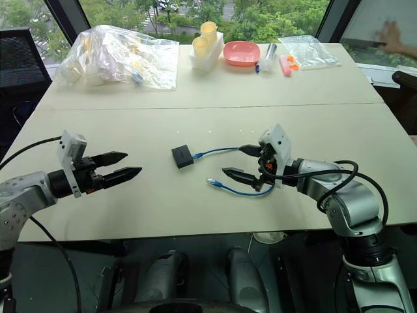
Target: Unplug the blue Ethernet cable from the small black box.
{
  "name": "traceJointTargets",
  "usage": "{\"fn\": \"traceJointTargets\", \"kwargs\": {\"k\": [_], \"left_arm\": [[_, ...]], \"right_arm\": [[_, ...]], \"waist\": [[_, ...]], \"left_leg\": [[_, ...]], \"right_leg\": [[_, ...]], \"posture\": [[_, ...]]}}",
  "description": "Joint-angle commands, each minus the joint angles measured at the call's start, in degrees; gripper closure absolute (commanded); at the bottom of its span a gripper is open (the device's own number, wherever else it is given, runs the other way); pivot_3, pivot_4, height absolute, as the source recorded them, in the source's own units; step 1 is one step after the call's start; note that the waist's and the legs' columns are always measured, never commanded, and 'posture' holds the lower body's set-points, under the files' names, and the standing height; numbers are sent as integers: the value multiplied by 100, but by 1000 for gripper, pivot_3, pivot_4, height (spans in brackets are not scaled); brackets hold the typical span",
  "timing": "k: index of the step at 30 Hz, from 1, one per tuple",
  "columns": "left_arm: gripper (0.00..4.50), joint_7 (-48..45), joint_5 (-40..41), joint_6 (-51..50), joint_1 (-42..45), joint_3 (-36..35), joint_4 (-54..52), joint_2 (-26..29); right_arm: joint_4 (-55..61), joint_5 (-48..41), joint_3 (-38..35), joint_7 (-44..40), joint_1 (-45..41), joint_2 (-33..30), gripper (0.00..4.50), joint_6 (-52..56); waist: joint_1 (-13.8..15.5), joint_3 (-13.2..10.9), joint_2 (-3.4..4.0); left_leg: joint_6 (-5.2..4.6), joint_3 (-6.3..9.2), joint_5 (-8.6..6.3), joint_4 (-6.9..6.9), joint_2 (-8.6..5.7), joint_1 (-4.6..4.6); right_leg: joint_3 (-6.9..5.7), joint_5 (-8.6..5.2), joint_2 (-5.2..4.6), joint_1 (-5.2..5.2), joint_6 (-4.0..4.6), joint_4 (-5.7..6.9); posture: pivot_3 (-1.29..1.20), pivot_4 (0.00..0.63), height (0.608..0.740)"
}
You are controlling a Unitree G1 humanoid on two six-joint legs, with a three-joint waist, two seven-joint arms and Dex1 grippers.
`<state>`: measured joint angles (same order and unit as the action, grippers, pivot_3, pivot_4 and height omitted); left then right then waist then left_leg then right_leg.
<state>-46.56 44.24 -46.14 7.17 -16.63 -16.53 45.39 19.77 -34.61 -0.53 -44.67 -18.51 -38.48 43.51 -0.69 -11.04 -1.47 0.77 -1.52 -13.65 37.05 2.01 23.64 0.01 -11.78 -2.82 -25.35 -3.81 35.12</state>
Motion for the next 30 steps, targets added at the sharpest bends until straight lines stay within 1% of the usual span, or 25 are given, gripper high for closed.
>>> {"fn": "traceJointTargets", "kwargs": {"k": [1,5,11,16,18,22,24,28,30], "left_arm": [[29,-87,-6,59,109,-57,-34,81],[29,-32,111,-51,259,-95,69,13],[29,-61,16,-21,287,-63,128,35],[29,-51,-57,47,370,-18,160,26],[29,-58,-87,84,478,-41,264,40],[29,-292,-360,273,1004,-8,835,314],[29,-610,-433,292,1266,82,1101,535],[29,-1472,-431,255,1446,350,1323,1021],[29,-1689,-426,255,1455,415,1337,1107]], "right_arm": [[94,-13,-70,12,-26,46,0,-77],[155,-11,-60,64,31,101,0,-63],[173,4,-87,79,64,113,0,-53],[8,45,-82,37,-37,127,0,-112],[-243,120,15,-80,-245,189,0,-229],[-1267,484,371,-421,-997,448,0,-688],[-1855,775,638,-714,-1412,545,0,-1046],[-3681,1767,1426,-1319,-2524,917,0,-2250],[-4646,2025,1579,-1566,-3065,1258,0,-2738]], "waist": [[0,0,0],[1,0,0],[1,0,0],[0,0,0],[-6,0,0],[-19,0,0],[-24,0,0],[-65,-2,3],[-73,-2,4]], "left_leg": [[0,0,0,0,0,0],[0,0,0,1,0,0],[0,0,0,1,0,0],[0,0,0,1,0,0],[0,0,0,2,0,0],[-1,0,1,7,1,-6],[-1,1,1,7,3,-7],[-2,-5,1,-1,4,-8],[-2,-7,1,-3,4,-7]], "right_leg": [[0,0,0,0,0,0],[0,0,0,0,0,0],[0,0,1,1,0,1],[0,0,2,1,0,2],[0,0,2,1,1,3],[0,2,10,3,2,9],[0,3,16,3,3,13],[2,3,15,1,4,12],[4,3,16,-2,3,11]], "posture": [[0,150,740],[0,150,740],[0,150,740],[0,150,740],[0,150,740],[0,150,740],[0,150,740],[0,150,740],[0,150,740]]}}
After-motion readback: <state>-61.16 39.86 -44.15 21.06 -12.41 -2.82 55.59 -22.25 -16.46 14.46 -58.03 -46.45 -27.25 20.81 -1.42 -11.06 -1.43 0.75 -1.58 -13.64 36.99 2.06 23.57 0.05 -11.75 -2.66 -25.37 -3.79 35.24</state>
